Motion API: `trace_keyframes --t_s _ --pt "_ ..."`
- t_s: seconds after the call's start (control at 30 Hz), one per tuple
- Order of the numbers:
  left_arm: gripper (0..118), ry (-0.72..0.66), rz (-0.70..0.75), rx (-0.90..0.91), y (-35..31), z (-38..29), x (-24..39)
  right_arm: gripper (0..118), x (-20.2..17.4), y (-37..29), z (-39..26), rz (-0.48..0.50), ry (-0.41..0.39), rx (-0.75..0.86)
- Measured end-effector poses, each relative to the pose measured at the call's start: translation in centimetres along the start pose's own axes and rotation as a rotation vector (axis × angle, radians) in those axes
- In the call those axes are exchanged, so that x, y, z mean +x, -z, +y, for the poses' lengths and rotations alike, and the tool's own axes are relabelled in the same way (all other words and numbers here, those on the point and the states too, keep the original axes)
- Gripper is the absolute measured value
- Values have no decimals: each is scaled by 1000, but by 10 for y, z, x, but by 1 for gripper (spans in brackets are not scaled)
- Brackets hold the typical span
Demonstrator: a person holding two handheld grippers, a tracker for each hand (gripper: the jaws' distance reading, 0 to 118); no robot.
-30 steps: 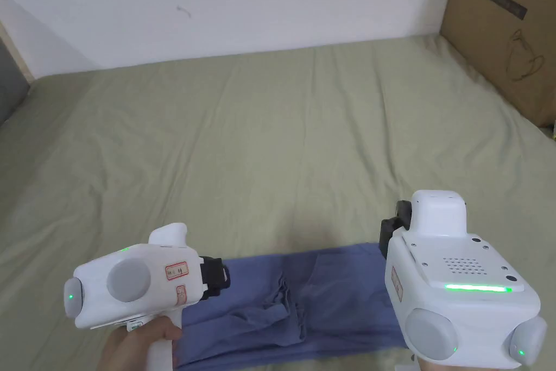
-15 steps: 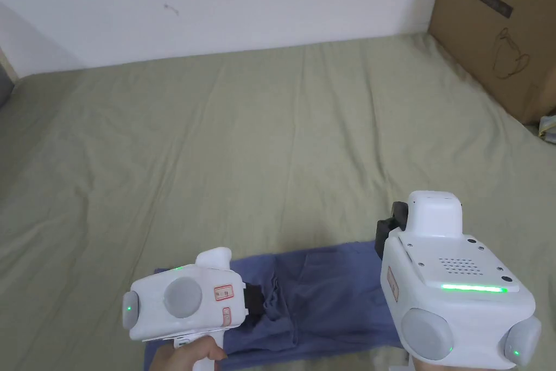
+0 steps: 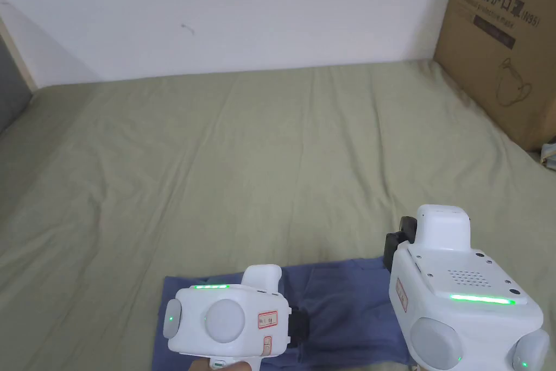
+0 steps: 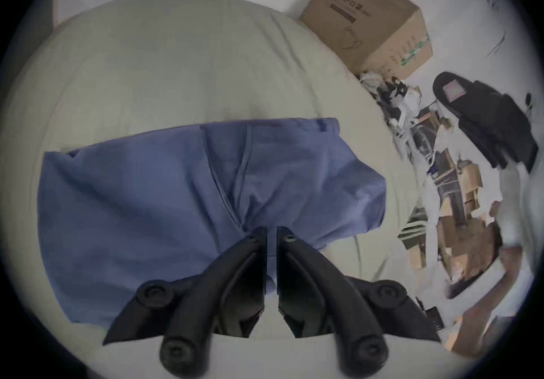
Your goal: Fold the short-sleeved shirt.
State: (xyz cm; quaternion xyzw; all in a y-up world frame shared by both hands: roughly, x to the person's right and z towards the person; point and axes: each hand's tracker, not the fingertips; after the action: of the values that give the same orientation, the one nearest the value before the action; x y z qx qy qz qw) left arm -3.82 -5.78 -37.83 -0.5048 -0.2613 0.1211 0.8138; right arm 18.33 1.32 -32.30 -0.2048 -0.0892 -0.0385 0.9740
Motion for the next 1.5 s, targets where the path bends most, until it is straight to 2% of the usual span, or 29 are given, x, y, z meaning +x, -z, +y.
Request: trace_keyframes --t_s 0.13,0.27,0.43,0.47,0.53,0.57,0.6,0.73,0.83,0.9,1.0,1.03,1.07,1.1,1.13,1.17,1.23,1.3,1.33,1.5 --pt "7 -112 -38 78 -34 4 -34 1 -6 -5 6 8 -24 20" --pt "7 -154 -27 175 -84 1 -84 1 -16 -7 10 22 -38 31" --pt "9 -358 -44 257 -125 -27 -175 1 -34 -5 11 45 -57 29" --pt "29 -384 -41 266 -126 -33 -188 1 -38 -4 10 46 -63 26" --pt "76 -433 -52 260 -125 -47 -210 1 -46 0 10 51 -78 19" --pt "95 -455 -91 248 -123 -52 -218 1 -49 2 10 53 -84 15" --pt "101 -476 -147 241 -118 -56 -224 1 -54 3 10 55 -96 12" --pt "102 -536 -169 229 -95 -64 -236 1 -67 8 9 65 -127 3" --pt "102 -571 -285 234 -73 -60 -240 1 -75 12 7 72 -149 -7" --pt "102 -599 -380 264 -61 -54 -241 1 -79 15 6 67 -162 -13" --pt "98 -615 -422 239 -43 -46 -245 1 -82 19 5 70 -163 -27" --pt "95 -602 -444 232 -42 -43 -244 1 -83 20 4 68 -168 -30" --pt "87 -582 -437 220 -40 -40 -244 1 -83 20 4 66 -173 -28" --pt "61 -555 -377 179 -39 -37 -242 1 -83 21 3 62 -178 -28" --pt "22 -539 -354 166 -36 -35 -237 1 -83 22 4 61 -182 -29" --pt "11 -472 -299 120 -36 -35 -238 1 -83 23 3 55 -185 -27" --pt "11 -521 -425 135 -42 -35 -251 1 -82 23 3 51 -174 -22" --pt "10 -519 -405 139 -49 -32 -260 1 -81 23 3 47 -157 -14" --pt "10 -454 -366 150 -56 -28 -259 1 -81 23 3 42 -151 -12" --pt "10 -391 -298 136 -80 -24 -273 1 -87 24 3 46 -141 -4"
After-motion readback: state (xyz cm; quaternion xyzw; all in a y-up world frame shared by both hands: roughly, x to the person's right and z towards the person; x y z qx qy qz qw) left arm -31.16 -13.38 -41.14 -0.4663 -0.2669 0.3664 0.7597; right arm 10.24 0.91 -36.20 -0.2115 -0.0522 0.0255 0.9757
